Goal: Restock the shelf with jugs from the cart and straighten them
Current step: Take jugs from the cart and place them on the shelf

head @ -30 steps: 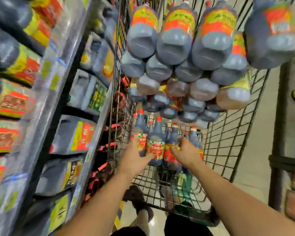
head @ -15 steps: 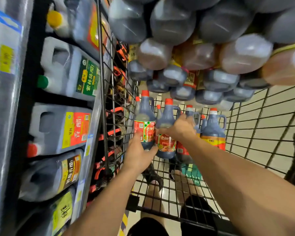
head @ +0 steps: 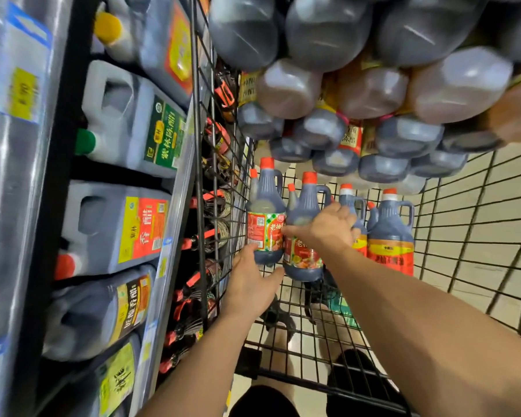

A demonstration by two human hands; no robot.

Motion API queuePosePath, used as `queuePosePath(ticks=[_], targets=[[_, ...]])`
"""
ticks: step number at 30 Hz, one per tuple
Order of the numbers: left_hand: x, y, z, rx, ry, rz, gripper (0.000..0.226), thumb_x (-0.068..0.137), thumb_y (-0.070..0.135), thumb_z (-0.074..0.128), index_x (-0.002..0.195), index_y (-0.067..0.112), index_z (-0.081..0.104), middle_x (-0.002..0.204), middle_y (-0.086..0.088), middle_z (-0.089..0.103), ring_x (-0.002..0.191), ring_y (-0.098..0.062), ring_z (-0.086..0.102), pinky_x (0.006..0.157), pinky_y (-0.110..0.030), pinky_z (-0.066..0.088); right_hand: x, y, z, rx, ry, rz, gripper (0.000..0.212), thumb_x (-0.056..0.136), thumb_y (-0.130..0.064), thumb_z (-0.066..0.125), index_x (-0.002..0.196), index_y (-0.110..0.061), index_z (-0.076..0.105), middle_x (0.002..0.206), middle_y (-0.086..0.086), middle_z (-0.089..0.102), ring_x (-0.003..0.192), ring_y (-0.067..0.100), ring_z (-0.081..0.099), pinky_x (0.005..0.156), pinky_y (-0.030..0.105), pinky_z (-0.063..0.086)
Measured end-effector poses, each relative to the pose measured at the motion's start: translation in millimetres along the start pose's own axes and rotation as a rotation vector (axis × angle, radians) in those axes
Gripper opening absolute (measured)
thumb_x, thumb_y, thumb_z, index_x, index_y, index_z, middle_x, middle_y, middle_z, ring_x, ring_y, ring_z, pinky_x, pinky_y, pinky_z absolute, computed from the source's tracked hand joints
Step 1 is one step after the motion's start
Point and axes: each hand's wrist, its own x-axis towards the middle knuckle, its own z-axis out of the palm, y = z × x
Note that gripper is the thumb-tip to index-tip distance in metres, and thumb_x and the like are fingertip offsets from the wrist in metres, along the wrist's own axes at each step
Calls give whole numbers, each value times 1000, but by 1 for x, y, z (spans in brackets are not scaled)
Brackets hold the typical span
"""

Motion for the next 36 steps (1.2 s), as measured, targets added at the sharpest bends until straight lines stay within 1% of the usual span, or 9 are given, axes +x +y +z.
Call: queuePosePath(ticks=[7, 10, 14, 19, 22, 25, 27, 31, 36], targets=[[-8, -3, -1, 46, 37, 97, 66, 86, 39, 69, 142, 29, 35, 120, 15, 40, 104, -4, 41, 84, -26, 34, -17, 12, 7, 213, 147, -124, 124, 47, -65, 85, 140, -4, 30, 138, 13, 46, 130, 34, 42, 106, 48, 37], [-9, -2, -1, 44, 56, 109, 62, 86, 36, 70, 139, 27, 38, 122, 11, 45, 102, -6, 44, 84, -26, 35, -26, 22, 3, 409, 122, -261, 109, 49, -50, 89, 132, -6, 35, 126, 11, 51, 113, 30, 57, 91, 45, 50], [-9, 4, 1, 74, 106, 145, 59, 84, 33, 73, 134, 23, 44, 113, 11, 40, 94, -5, 44, 81, -22, 35, -42, 32, -13, 711, 121, -403, 97, 50, -37, 91, 126, -10, 37, 118, 7, 49, 109, 22, 55, 89, 44, 50], [4, 21, 7, 103, 167, 185, 64, 82, 29, 74, 135, 17, 42, 118, 0, 44, 106, -16, 52, 85, -25, 39, -60, 43, -45, 860, 232, -497, 102, 51, -43, 89, 132, -16, 34, 123, -1, 45, 116, 15, 49, 95, 41, 47], [23, 33, 15, 114, 233, 133, 78, 78, 28, 77, 141, 13, 34, 125, -9, 42, 111, -26, 52, 88, -32, 44, -65, 58, -67, 852, 272, -536, 107, 52, -41, 90, 137, -14, 31, 127, 0, 43, 119, 15, 47, 100, 38, 44], [48, 43, 29, 185, 262, 14, 106, 77, 36, 79, 154, 15, 9, 141, -13, 30, 122, -31, 45, 89, -38, 42, -63, 77, -83, 851, 290, -533, 107, 54, -34, 91, 139, -13, 29, 129, -1, 42, 118, 9, 45, 99, 26, 42], [65, 50, 40, 185, 299, -121, 119, 73, 40, 82, 155, 17, -1, 151, -13, 21, 135, -35, 34, 100, -45, 40, -60, 87, -89, 854, 292, -531, 108, 55, -33, 90, 140, -14, 26, 130, -2, 40, 119, 9, 45, 99, 22, 40], [88, 58, 58, 218, 392, -249, 133, 63, 50, 87, 155, 20, -5, 156, -13, 17, 141, -41, 21, 109, -55, 31, -54, 101, -96, 877, 349, -542, 106, 55, -32, 89, 138, -10, 29, 130, 2, 41, 120, 15, 46, 102, 32, 42], [99, 53, 72, 275, 584, -256, 133, 56, 48, 91, 154, 18, 8, 152, -11, 25, 135, -38, 28, 103, -57, 33, -47, 112, -100, 938, 325, -508, 103, 53, -38, 88, 130, -37, 19, 130, -2, 44, 120, 12, 49, 98, 35, 46]])
